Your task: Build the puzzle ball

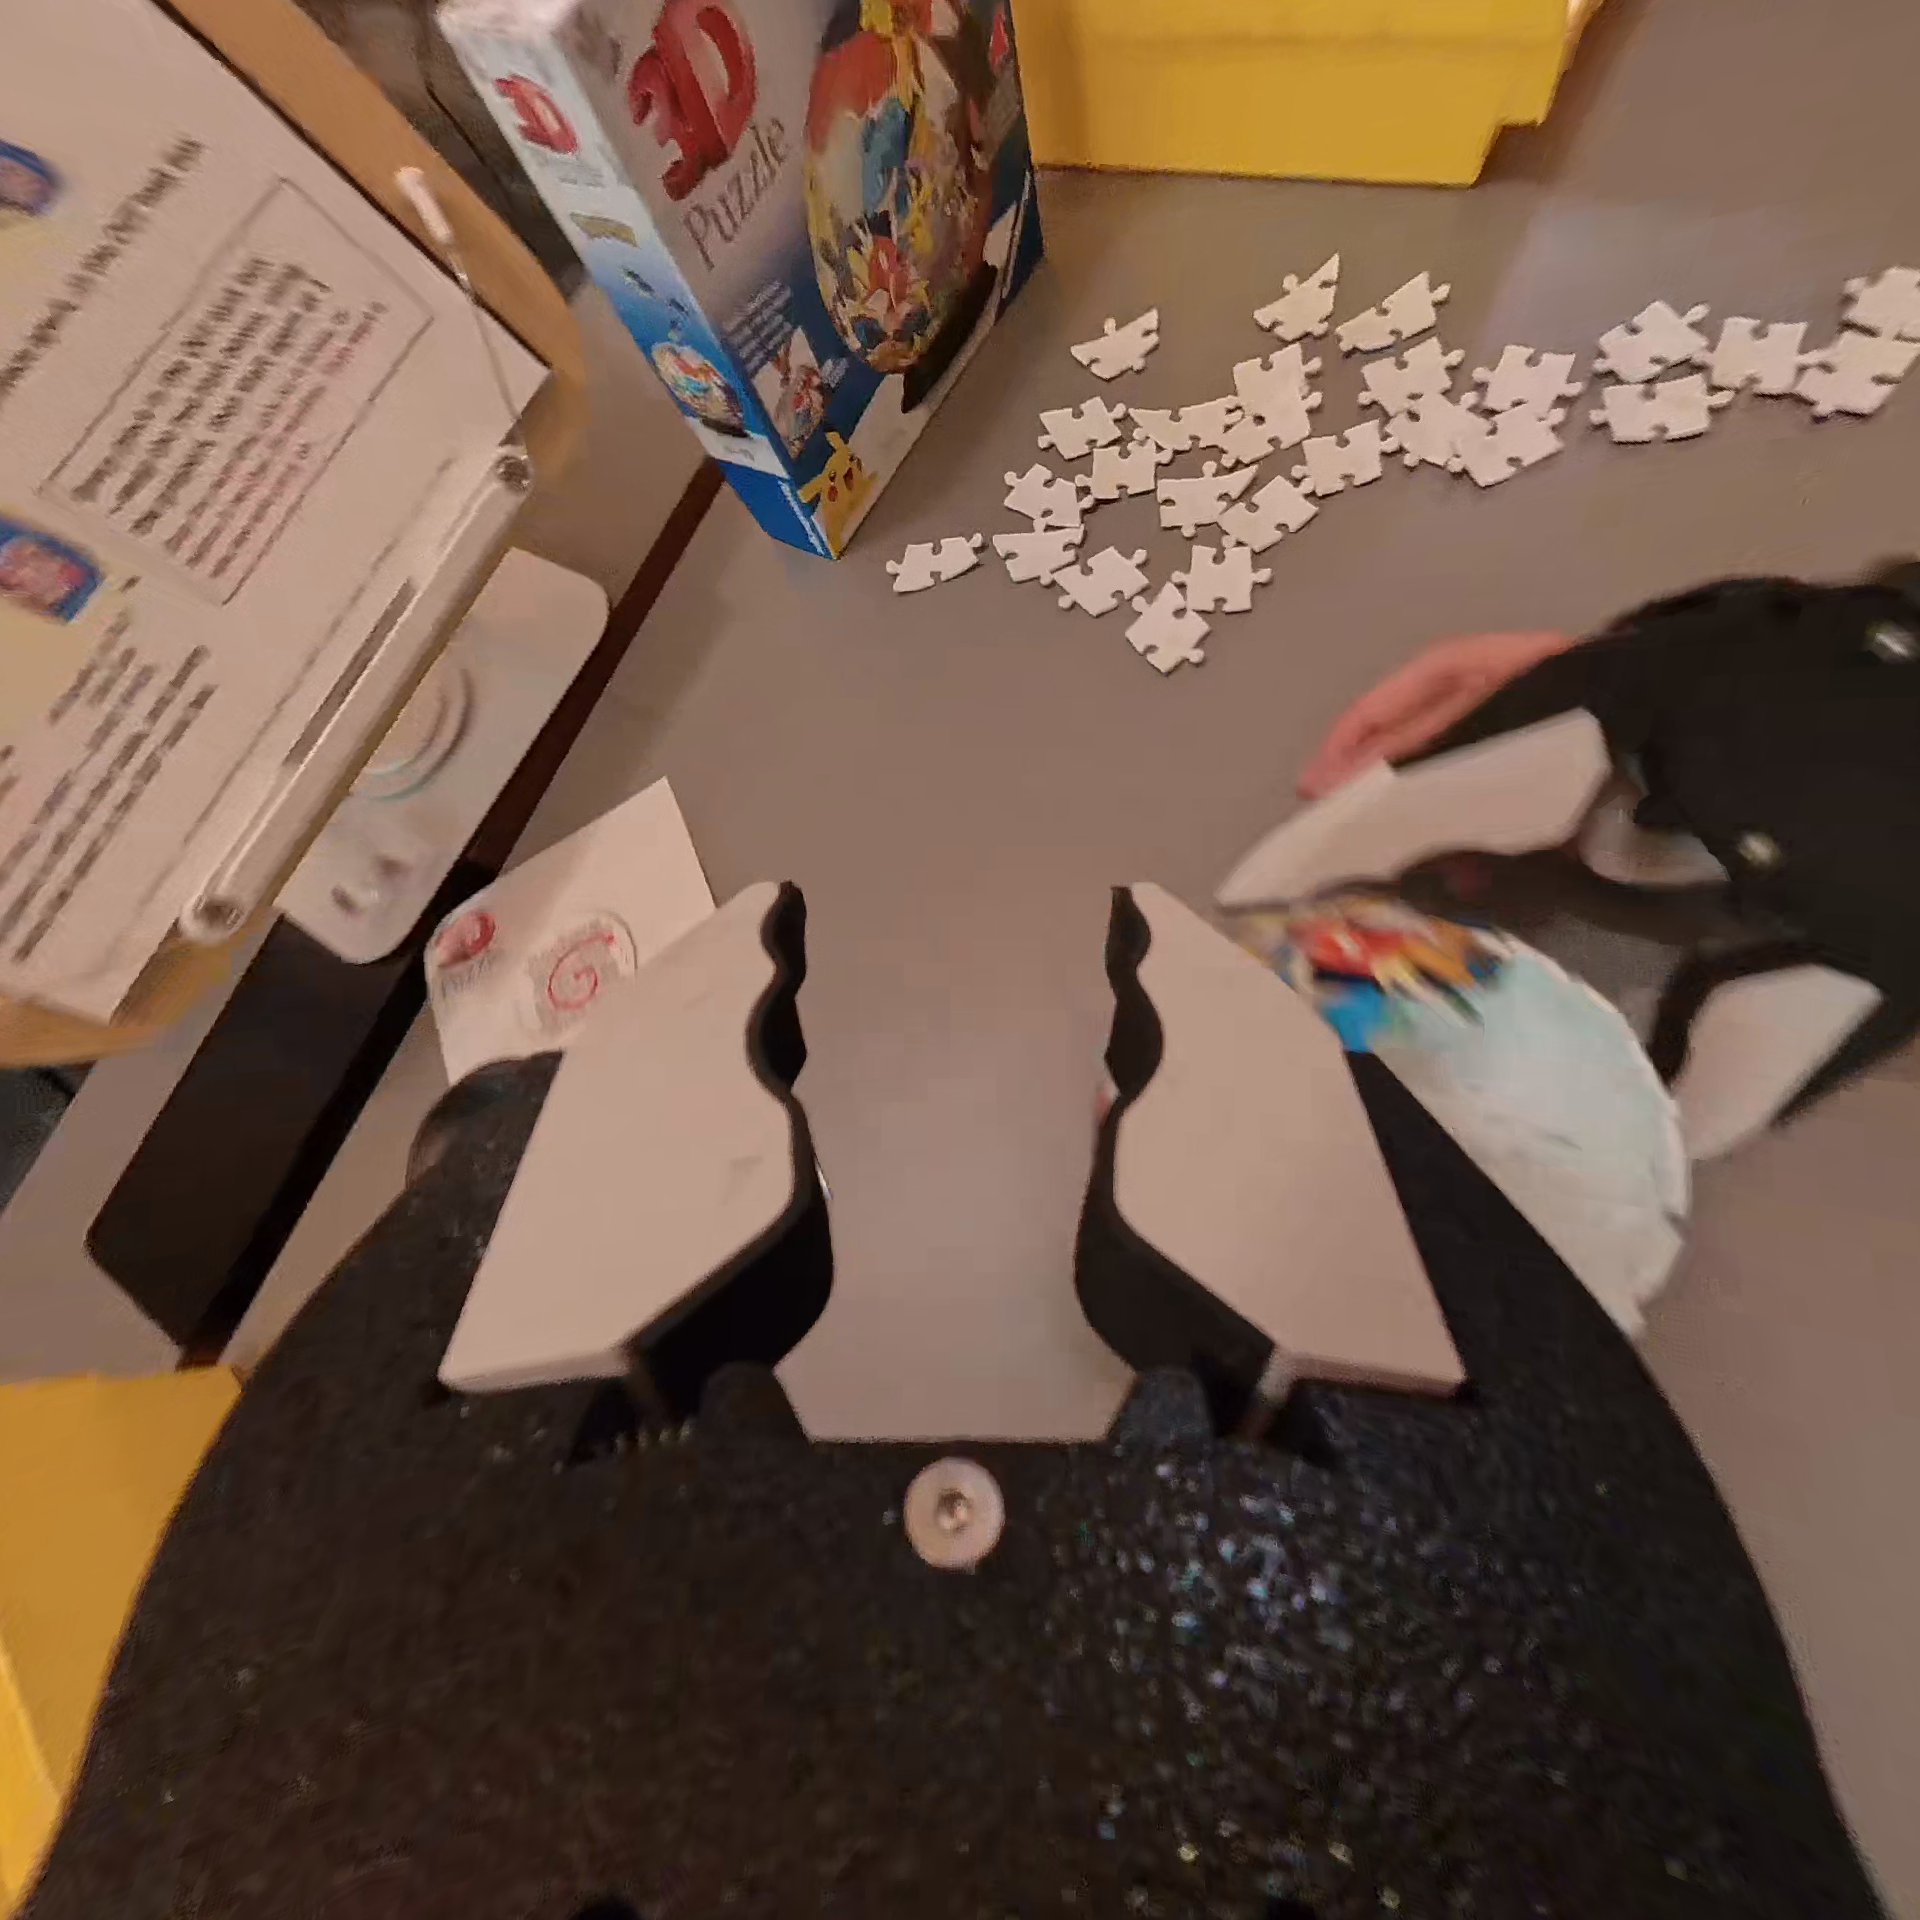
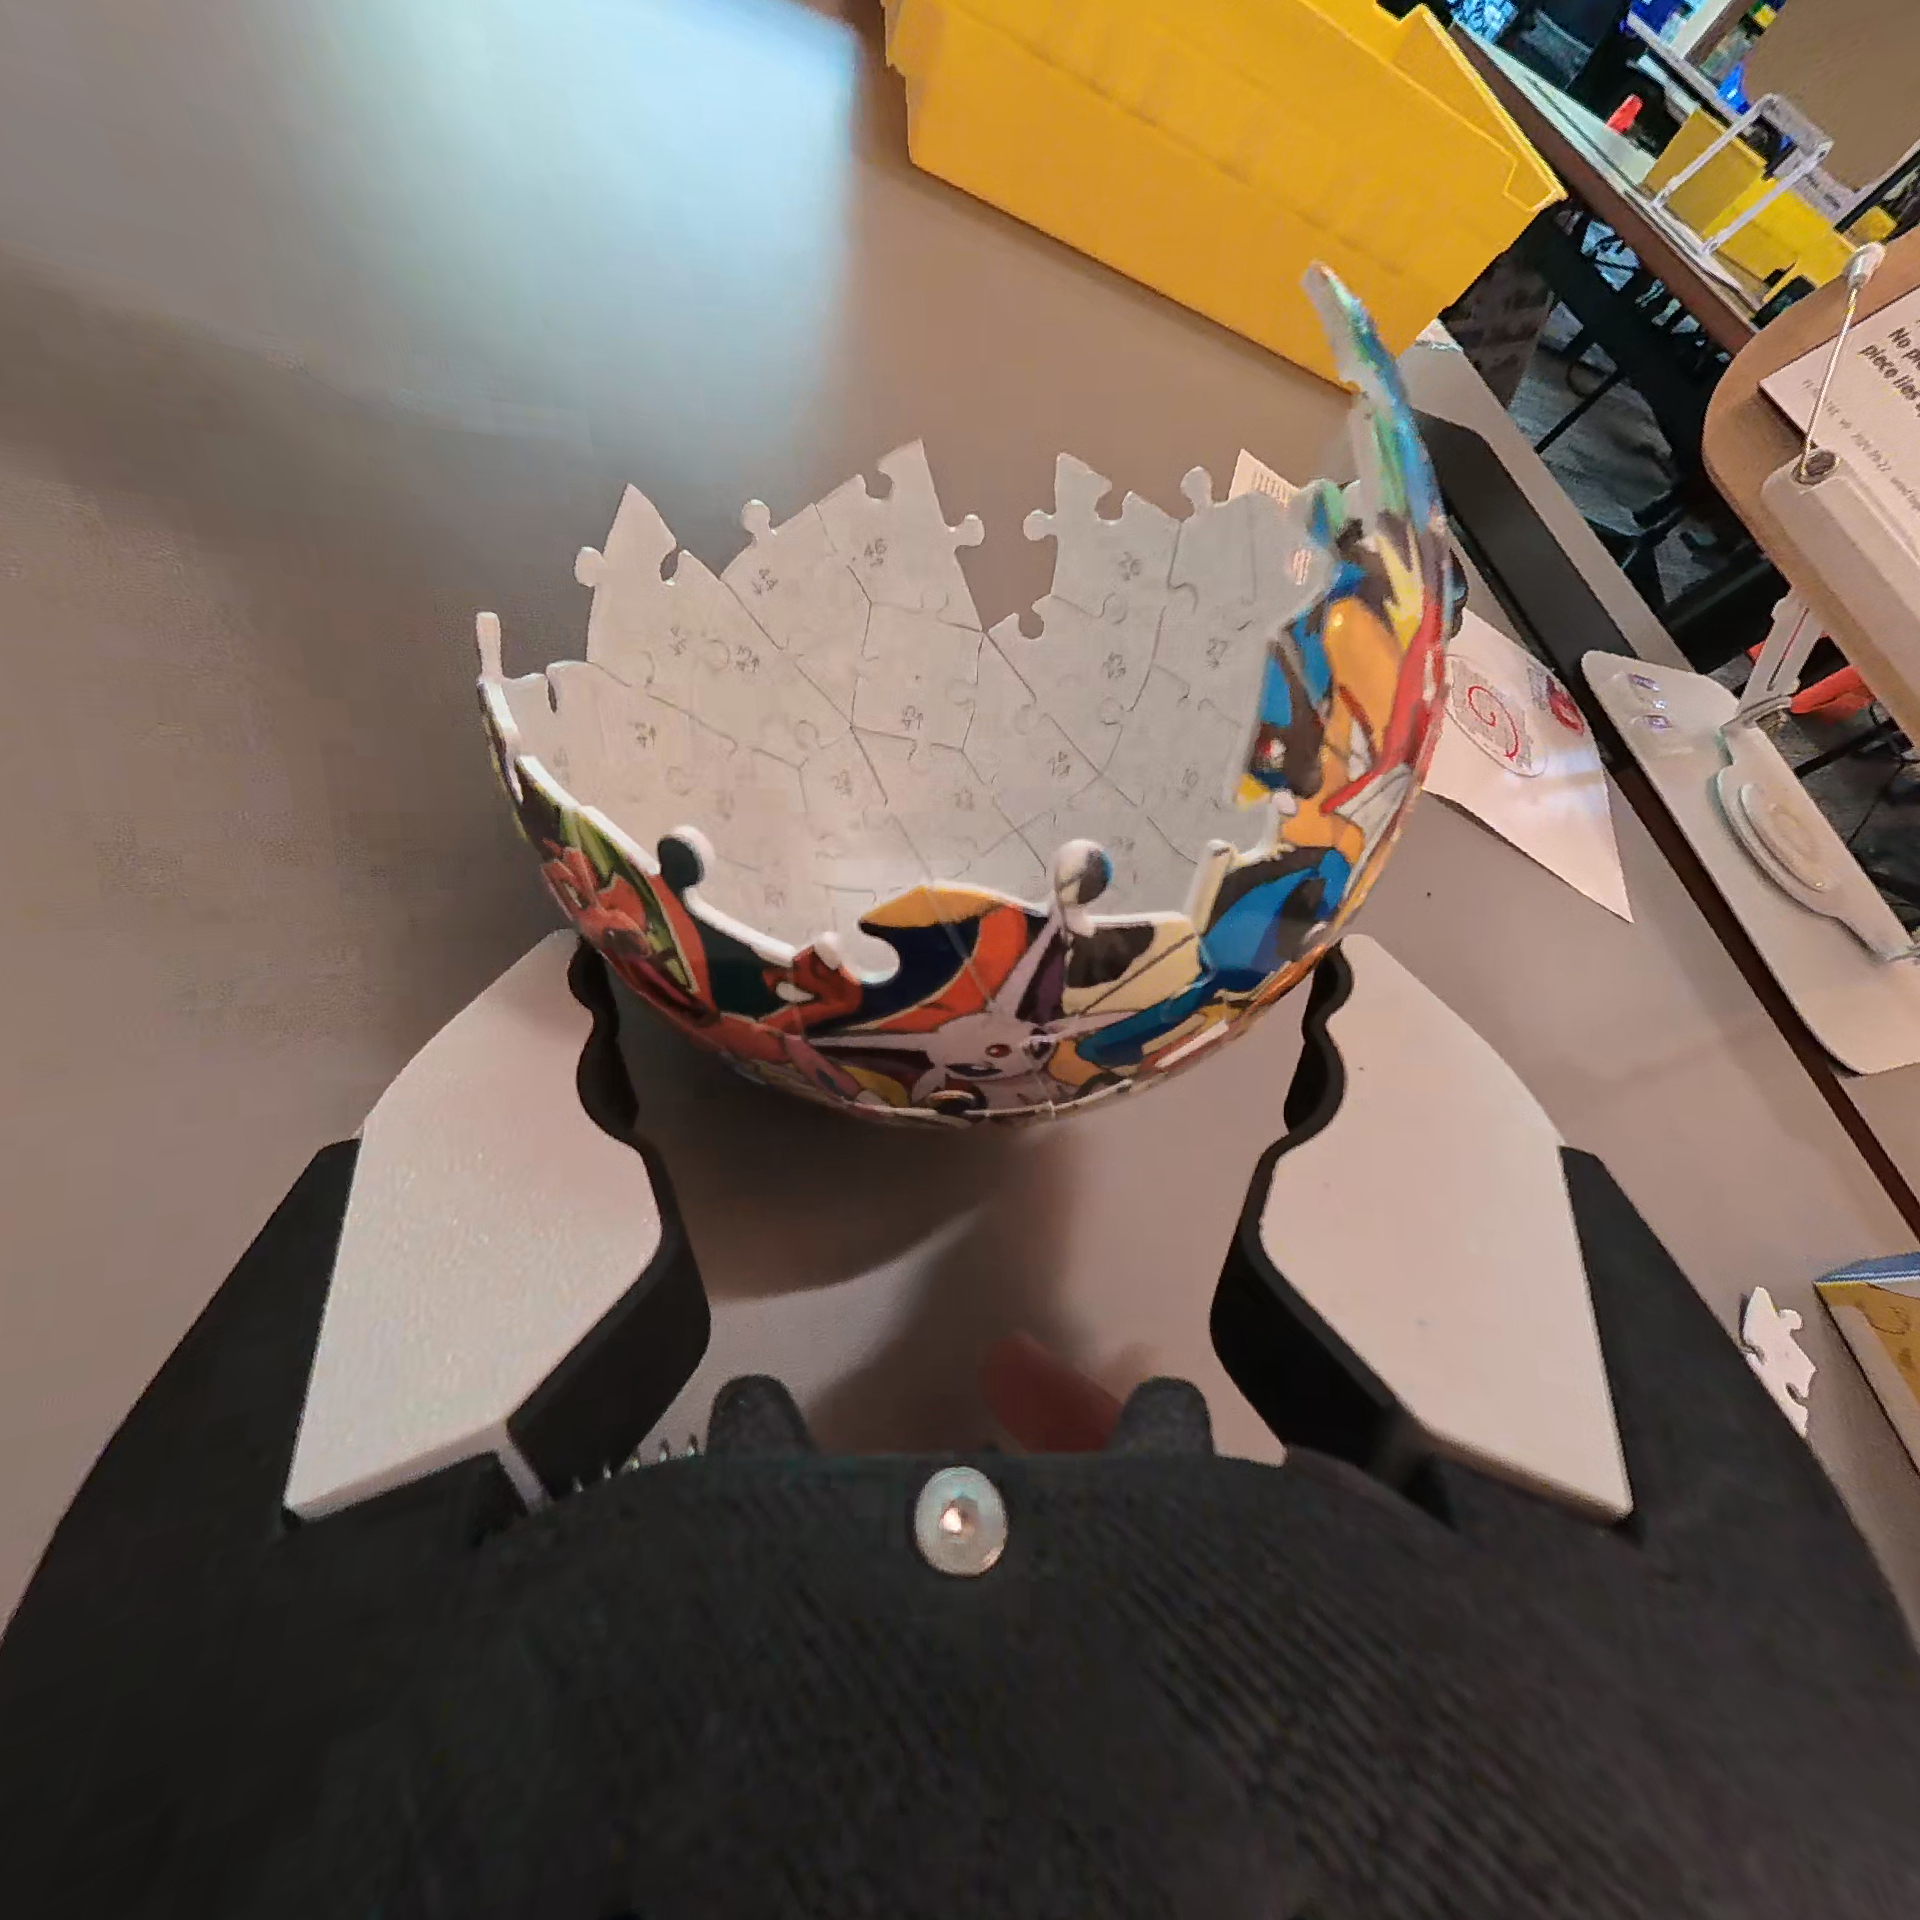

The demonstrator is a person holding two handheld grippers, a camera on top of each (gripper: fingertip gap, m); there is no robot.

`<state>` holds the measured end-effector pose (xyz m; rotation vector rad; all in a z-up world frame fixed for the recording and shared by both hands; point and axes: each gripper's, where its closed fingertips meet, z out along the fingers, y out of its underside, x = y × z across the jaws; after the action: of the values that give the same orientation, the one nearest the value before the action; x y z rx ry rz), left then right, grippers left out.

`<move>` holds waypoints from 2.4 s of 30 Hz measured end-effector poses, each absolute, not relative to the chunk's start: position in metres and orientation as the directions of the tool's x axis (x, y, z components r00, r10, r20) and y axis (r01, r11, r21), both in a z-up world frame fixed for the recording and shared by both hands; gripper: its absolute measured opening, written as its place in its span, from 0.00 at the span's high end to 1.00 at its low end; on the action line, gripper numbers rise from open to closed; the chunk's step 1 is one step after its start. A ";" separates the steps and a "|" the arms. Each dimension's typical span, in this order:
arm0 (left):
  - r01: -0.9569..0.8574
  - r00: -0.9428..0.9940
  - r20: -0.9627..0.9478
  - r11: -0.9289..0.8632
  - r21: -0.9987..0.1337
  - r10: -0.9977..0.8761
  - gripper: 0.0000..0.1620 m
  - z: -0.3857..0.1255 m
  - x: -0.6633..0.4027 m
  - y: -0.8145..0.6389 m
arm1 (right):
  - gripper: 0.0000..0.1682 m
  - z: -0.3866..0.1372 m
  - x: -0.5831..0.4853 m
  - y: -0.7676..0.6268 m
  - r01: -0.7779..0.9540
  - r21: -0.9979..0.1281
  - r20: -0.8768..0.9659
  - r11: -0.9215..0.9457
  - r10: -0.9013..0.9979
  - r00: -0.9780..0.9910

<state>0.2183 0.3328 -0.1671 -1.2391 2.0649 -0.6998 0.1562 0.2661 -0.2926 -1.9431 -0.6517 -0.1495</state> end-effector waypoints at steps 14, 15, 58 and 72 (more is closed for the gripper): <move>-0.692 -0.613 -0.190 0.637 -0.339 -0.767 0.73 -0.313 0.398 0.323 | 0.27 -0.293 0.154 0.263 0.509 -0.801 0.380 -0.314 0.391 0.838; -0.698 -0.608 -0.183 0.630 -0.341 -0.773 0.73 -0.319 0.402 0.322 | 0.27 -0.293 0.154 0.263 0.510 -0.801 0.381 -0.313 0.391 0.838; -0.680 -0.621 -0.119 0.607 -0.412 -0.775 0.98 -0.332 0.426 0.303 | 0.29 -0.295 0.150 0.261 0.521 -0.796 0.380 -0.310 0.414 0.827; -0.803 -0.469 -0.020 0.436 -0.405 -0.883 0.99 -0.300 0.374 0.345 | 0.30 -0.296 0.151 0.261 0.527 -0.791 0.387 -0.311 0.413 0.824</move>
<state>0.3737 0.3446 -0.3004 -1.4717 2.4595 -0.5055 0.1506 0.2612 -0.2956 -1.9450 -0.7005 -0.1354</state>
